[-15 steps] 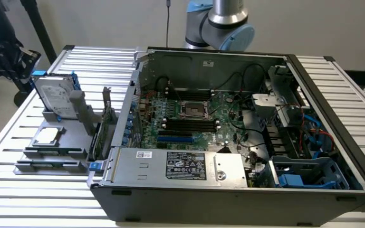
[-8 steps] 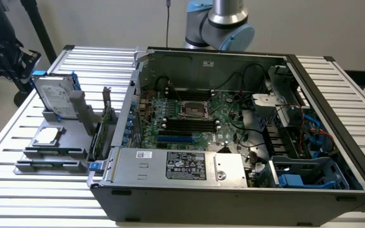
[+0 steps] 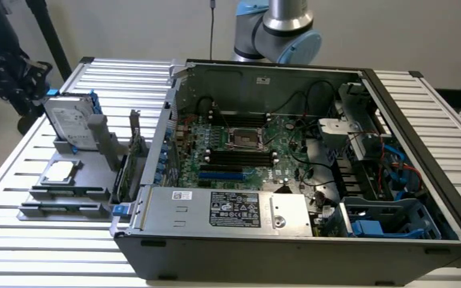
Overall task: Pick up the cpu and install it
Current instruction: 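Pick up the cpu and move it towards the insertion slot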
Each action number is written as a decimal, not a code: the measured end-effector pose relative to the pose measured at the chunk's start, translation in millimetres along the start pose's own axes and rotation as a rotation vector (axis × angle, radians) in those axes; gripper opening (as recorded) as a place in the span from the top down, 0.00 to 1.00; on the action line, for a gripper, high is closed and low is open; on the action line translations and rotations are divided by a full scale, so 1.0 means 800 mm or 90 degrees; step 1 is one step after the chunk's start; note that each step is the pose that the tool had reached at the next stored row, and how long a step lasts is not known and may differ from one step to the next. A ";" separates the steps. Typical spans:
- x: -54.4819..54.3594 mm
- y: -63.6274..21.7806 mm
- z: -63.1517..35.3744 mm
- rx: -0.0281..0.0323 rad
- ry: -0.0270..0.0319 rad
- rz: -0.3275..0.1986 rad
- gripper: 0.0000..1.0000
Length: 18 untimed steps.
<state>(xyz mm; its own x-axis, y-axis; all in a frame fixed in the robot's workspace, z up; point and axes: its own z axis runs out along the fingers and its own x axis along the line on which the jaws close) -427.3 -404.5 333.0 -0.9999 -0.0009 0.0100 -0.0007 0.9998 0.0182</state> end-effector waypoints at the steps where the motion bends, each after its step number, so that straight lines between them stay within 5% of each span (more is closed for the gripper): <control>1: 0.000 0.000 0.000 0.0000 0.0000 0.000 0.64; 4: 0.000 0.000 0.003 0.0000 -0.0001 0.000 0.52; 15: 0.000 -0.012 0.028 -0.0015 -0.0002 0.000 0.52; 18: 0.000 -0.015 0.035 -0.0019 -0.0003 0.000 0.44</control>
<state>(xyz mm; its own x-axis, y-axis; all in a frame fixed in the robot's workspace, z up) -427.3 -415.8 305.1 -1.0000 -0.0010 0.0096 -0.0008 0.9998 0.0211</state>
